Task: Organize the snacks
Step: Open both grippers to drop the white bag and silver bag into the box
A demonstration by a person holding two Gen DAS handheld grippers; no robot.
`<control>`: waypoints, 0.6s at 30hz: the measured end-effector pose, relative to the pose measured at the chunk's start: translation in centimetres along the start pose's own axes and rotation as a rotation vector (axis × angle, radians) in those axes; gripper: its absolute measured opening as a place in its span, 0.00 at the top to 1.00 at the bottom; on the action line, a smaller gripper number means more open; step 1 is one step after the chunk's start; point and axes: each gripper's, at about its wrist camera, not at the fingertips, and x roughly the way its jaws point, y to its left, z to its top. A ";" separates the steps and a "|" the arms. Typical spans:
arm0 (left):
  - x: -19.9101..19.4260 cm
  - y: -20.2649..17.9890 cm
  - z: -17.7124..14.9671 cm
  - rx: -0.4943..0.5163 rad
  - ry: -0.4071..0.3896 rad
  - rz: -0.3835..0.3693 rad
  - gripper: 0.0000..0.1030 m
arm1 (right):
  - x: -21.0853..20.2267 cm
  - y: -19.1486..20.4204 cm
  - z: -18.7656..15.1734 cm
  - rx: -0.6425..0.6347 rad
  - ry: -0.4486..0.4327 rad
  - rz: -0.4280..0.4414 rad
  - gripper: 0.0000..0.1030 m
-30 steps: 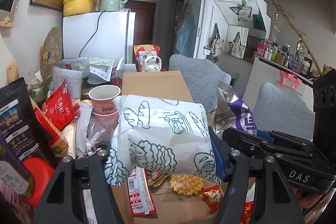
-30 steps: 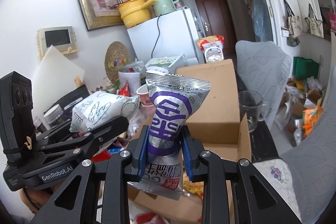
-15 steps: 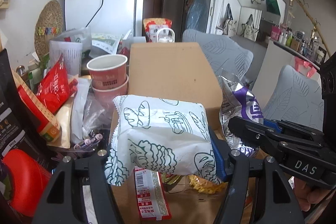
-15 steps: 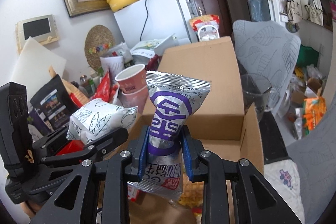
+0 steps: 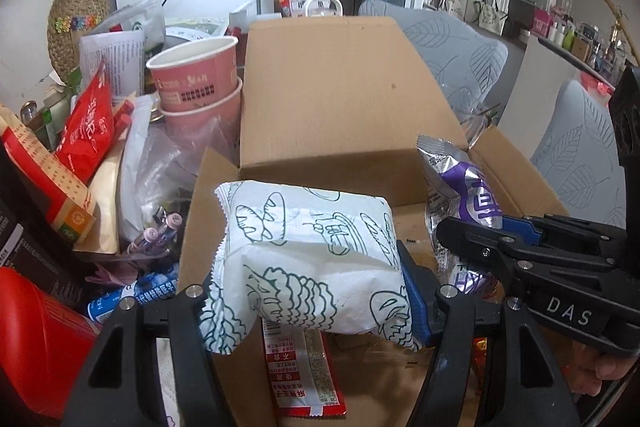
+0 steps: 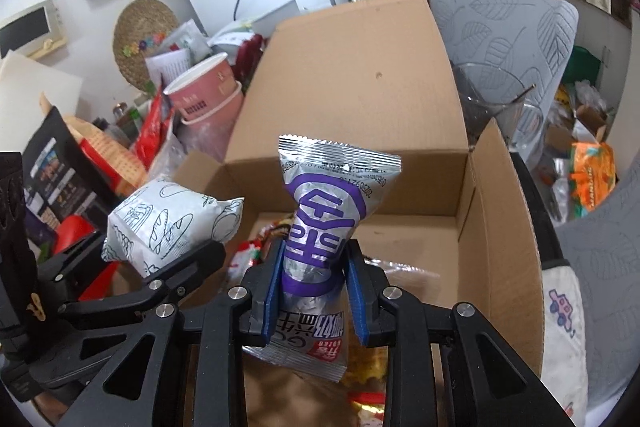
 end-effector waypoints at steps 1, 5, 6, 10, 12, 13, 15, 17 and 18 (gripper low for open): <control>0.3 -0.1 -0.1 0.004 0.011 0.006 0.36 | 0.3 -0.1 -0.1 -0.003 0.016 -0.011 0.71; 1.3 -0.4 -0.5 0.020 0.047 0.031 0.36 | 1.1 -0.4 -0.4 -0.005 0.050 -0.042 0.71; 1.4 -0.5 -0.6 0.028 0.054 0.044 0.36 | 1.3 -0.4 -0.4 -0.011 0.057 -0.057 0.71; 1.6 -0.6 -0.6 0.031 0.075 0.061 0.35 | 1.8 -0.4 -0.6 -0.030 0.089 -0.096 0.71; 1.7 -0.5 -0.7 0.028 0.086 0.067 0.35 | 1.8 -0.5 -0.6 -0.034 0.103 -0.108 0.69; 1.7 -0.4 -0.7 0.022 0.088 0.073 0.35 | 1.9 -0.5 -0.6 -0.034 0.109 -0.118 0.66; 1.8 -0.3 -0.5 0.020 0.092 0.094 0.35 | 2.0 -0.7 -0.6 -0.026 0.115 -0.150 0.57; 1.7 -0.3 -0.5 0.024 0.095 0.092 0.35 | 2.0 -0.6 -0.6 -0.025 0.116 -0.147 0.55; 1.7 -0.3 -0.4 0.024 0.097 0.094 0.35 | 2.0 -0.6 -0.5 -0.028 0.118 -0.147 0.54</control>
